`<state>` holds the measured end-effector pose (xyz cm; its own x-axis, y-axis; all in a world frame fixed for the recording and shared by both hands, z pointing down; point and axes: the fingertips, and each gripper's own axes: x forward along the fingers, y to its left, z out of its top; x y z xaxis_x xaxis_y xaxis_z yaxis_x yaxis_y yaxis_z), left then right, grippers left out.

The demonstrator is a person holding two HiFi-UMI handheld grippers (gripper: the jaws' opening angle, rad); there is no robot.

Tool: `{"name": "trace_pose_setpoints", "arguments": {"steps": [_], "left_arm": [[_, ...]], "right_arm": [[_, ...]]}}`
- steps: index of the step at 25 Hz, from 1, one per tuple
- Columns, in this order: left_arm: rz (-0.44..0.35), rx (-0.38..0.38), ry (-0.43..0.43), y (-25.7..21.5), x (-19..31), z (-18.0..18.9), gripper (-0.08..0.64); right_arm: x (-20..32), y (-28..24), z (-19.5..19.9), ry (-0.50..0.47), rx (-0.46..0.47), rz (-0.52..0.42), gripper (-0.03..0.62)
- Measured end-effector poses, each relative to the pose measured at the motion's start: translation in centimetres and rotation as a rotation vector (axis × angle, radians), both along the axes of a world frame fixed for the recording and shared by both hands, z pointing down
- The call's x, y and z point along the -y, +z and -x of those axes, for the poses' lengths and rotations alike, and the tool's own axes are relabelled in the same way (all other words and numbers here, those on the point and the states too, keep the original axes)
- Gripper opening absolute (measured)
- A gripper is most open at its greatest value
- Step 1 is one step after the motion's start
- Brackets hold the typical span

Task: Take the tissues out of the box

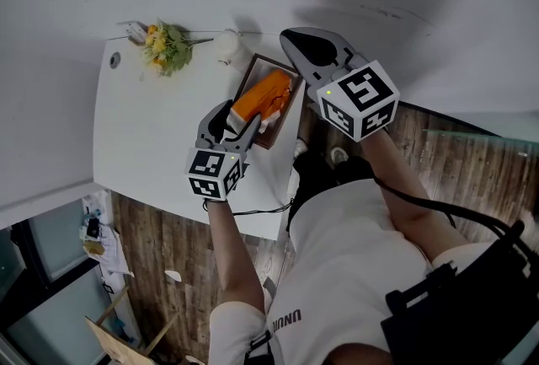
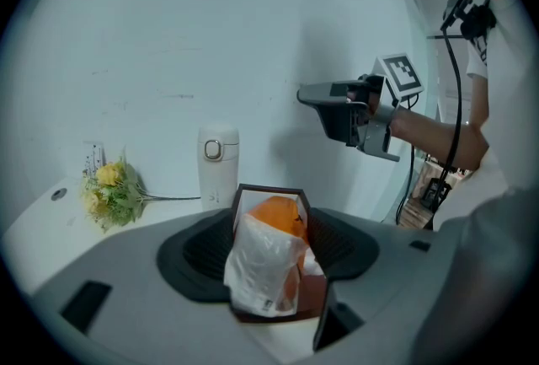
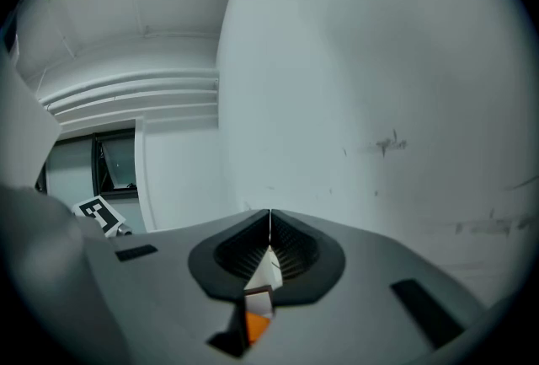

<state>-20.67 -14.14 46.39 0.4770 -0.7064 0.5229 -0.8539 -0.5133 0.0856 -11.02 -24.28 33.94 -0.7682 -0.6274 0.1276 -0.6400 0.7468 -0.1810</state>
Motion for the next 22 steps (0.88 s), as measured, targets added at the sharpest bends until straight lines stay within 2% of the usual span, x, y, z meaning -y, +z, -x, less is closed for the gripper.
{"name": "trace_pose_setpoints", "arguments": {"steps": [16, 22], "left_arm": [[0.005, 0.034, 0.018, 0.26, -0.22, -0.03, 0.281], [0.006, 0.058, 0.020, 0.37, -0.33, 0.07, 0.257]], "right_arm": [[0.21, -0.11, -0.06, 0.010, 0.002, -0.003, 0.020], [0.26, -0.04, -0.22, 0.016, 0.005, 0.000, 0.020]]}}
